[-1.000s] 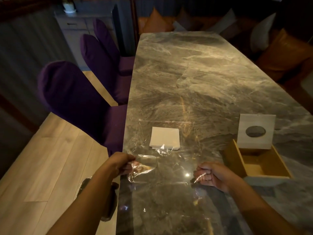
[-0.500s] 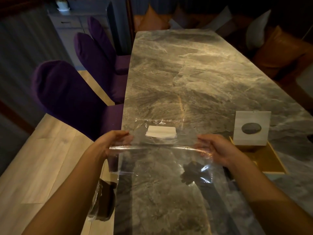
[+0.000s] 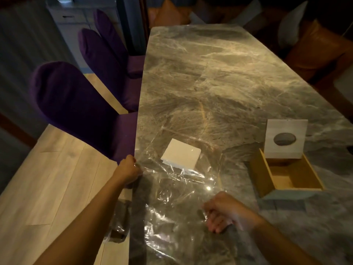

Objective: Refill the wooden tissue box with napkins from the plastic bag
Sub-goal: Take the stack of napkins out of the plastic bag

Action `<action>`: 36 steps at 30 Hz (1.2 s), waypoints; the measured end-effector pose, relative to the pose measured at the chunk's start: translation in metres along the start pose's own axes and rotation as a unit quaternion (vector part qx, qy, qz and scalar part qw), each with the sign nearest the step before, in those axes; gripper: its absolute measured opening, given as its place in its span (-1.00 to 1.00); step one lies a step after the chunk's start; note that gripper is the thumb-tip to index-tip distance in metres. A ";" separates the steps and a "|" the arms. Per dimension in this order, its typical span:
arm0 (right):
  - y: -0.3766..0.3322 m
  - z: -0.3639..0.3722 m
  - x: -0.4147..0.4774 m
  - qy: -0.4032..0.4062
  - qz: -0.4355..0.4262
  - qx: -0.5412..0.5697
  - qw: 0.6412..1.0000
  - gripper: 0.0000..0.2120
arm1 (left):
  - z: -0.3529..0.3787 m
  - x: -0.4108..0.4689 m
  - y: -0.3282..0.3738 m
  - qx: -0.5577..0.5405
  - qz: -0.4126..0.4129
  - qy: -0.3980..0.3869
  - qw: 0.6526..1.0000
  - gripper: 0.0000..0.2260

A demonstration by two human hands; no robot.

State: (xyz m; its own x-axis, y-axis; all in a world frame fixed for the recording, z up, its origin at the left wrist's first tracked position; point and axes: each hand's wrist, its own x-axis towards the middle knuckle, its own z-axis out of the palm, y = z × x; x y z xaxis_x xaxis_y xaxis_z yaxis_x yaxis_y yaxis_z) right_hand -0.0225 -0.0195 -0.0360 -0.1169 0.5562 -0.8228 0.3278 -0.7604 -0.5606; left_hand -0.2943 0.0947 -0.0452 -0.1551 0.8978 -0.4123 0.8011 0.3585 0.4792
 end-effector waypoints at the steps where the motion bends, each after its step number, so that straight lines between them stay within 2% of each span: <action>1: 0.000 0.005 0.001 -0.009 0.022 -0.055 0.998 -0.75 | 0.004 -0.002 0.003 0.088 0.008 0.020 0.996 -0.61; 3: -0.003 0.007 0.002 0.012 0.017 -0.160 0.987 -0.68 | 0.011 -0.010 0.011 0.212 0.041 0.082 0.973 -0.49; 5: -0.008 0.003 0.003 0.080 -0.077 -0.232 0.966 -0.68 | 0.017 -0.021 0.023 0.244 0.070 0.105 0.962 -0.44; 7: -0.015 -0.002 0.003 0.167 -0.183 -0.302 0.920 -0.74 | 0.022 -0.029 0.033 0.242 0.064 0.050 0.967 -0.43; 10: -0.021 -0.010 0.008 0.258 -0.266 -0.398 0.839 -0.79 | 0.032 -0.040 0.045 0.231 0.036 -0.032 0.972 -0.27; 13: -0.016 -0.019 0.021 0.277 -0.329 -0.460 0.777 -0.80 | 0.043 -0.045 0.048 0.270 0.037 -0.063 0.960 -0.13; 16: -0.005 -0.023 0.031 0.282 -0.362 -0.490 0.741 -0.76 | 0.049 -0.040 0.039 0.291 0.056 -0.073 0.952 -0.05; 18: 0.004 -0.022 0.036 0.293 -0.364 -0.519 0.716 -0.73 | 0.049 -0.034 0.033 0.292 0.097 -0.083 0.948 -0.05; 22: 0.018 -0.016 0.038 0.307 -0.368 -0.534 0.697 -0.77 | 0.044 -0.026 0.032 0.290 0.154 -0.120 0.937 -0.02; 25: 0.026 -0.010 0.034 0.294 -0.386 -0.549 0.681 -0.82 | 0.037 -0.019 0.043 0.295 0.152 -0.153 0.931 -0.02; 28: 0.029 0.000 0.026 0.277 -0.398 -0.569 0.664 -0.87 | 0.035 -0.014 0.058 0.350 0.164 -0.152 0.910 -0.03; 31: 0.028 0.012 0.016 0.264 -0.400 -0.554 0.681 -0.88 | 0.039 -0.006 0.067 0.388 0.181 -0.144 0.892 -0.09; 32: 0.028 0.016 0.014 0.265 -0.408 -0.562 0.669 -0.92 | 0.041 -0.004 0.069 0.388 0.185 -0.145 0.891 -0.12; 34: 0.028 0.023 0.011 0.260 -0.409 -0.596 0.640 -0.87 | 0.044 0.001 0.070 0.371 0.194 -0.148 0.896 -0.18; 36: 0.028 0.029 0.011 0.257 -0.404 -0.607 0.635 -0.82 | 0.046 0.004 0.070 0.330 0.205 -0.148 0.909 -0.29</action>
State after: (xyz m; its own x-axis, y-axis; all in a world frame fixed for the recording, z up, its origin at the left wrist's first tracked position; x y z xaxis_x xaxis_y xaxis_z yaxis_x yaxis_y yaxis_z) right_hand -0.0420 -0.0442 -0.0634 -0.4871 0.8734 0.0018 0.8727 0.4868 -0.0389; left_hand -0.2123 0.1120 -0.0489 0.3191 0.7776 -0.5417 0.9441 -0.3105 0.1105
